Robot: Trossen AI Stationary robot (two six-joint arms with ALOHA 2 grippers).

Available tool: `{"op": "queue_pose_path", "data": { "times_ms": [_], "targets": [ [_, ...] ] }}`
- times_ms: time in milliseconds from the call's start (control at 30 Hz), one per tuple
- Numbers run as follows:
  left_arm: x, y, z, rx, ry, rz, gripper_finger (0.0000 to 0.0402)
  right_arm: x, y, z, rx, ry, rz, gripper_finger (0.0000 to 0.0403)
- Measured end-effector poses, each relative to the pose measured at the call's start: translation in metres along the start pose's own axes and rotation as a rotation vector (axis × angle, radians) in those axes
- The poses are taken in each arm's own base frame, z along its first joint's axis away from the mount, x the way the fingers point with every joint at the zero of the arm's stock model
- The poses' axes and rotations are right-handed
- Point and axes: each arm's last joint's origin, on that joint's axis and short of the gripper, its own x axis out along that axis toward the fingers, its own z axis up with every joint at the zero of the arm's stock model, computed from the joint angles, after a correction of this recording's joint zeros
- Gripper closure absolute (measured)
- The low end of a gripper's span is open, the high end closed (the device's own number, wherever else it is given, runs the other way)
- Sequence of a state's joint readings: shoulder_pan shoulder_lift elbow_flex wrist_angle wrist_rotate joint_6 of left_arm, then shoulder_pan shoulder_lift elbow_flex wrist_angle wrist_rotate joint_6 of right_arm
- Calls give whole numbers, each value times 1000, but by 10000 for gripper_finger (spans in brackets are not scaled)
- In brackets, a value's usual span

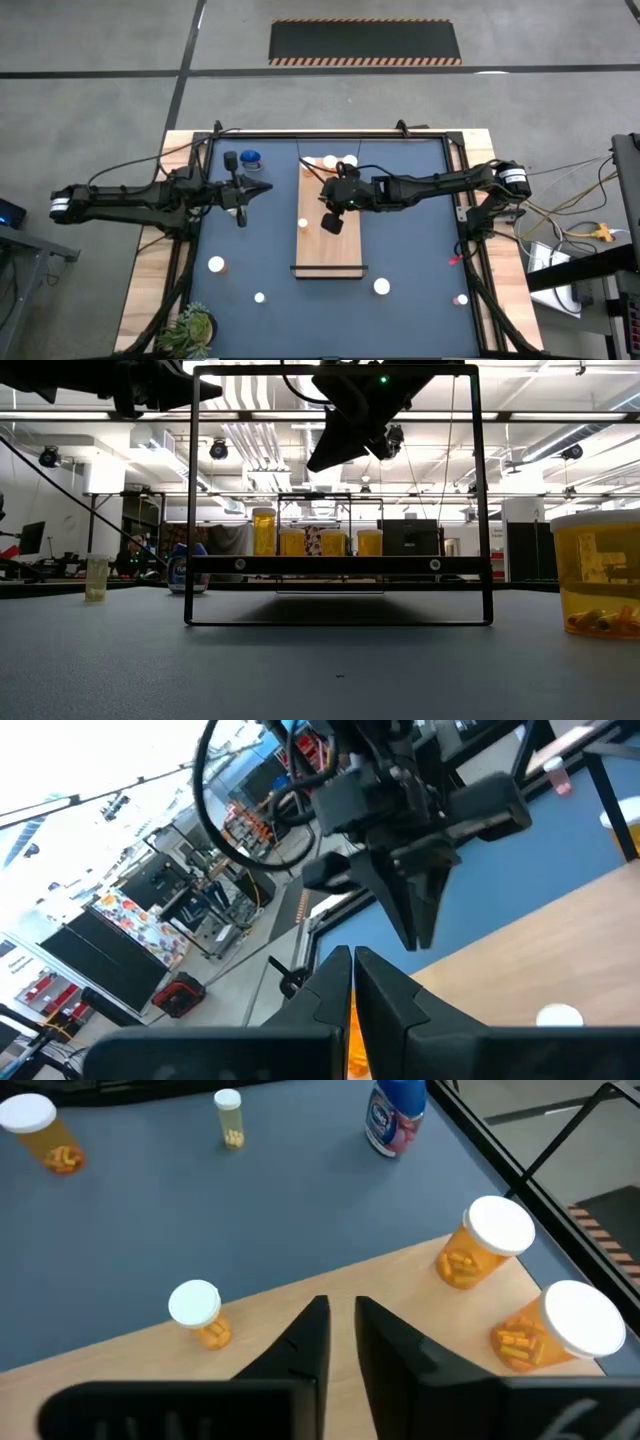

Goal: Pick and place medicine bottles onto shelf by color
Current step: Put the big orange pill bottle on the shelf aligned with the big orange pill bottles

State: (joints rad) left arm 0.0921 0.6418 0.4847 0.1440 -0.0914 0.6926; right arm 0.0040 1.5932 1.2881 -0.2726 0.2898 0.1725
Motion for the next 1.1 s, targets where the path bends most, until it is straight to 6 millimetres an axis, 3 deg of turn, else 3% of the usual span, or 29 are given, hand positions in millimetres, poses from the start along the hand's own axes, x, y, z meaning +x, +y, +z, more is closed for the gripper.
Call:
{"op": "queue_pose_path", "data": {
  "times_ms": [367, 533, 867, 1100],
  "targets": [
    [0, 0, 0, 0, -2, 2, 402, 0, -1, 0, -5, -1, -2, 273],
    [1, 0, 0, 0, 0, 0, 402, 0, -1, -1, 87, 13, -1, 250],
    [1, 0, 0, 0, -1, 1, 402, -16, -2, 3, 284, 183, -3, 255],
    [1, 0, 0, 0, -1, 1, 402, -21, -4, 0, 299, 266, -33, 267]
  ]
}}
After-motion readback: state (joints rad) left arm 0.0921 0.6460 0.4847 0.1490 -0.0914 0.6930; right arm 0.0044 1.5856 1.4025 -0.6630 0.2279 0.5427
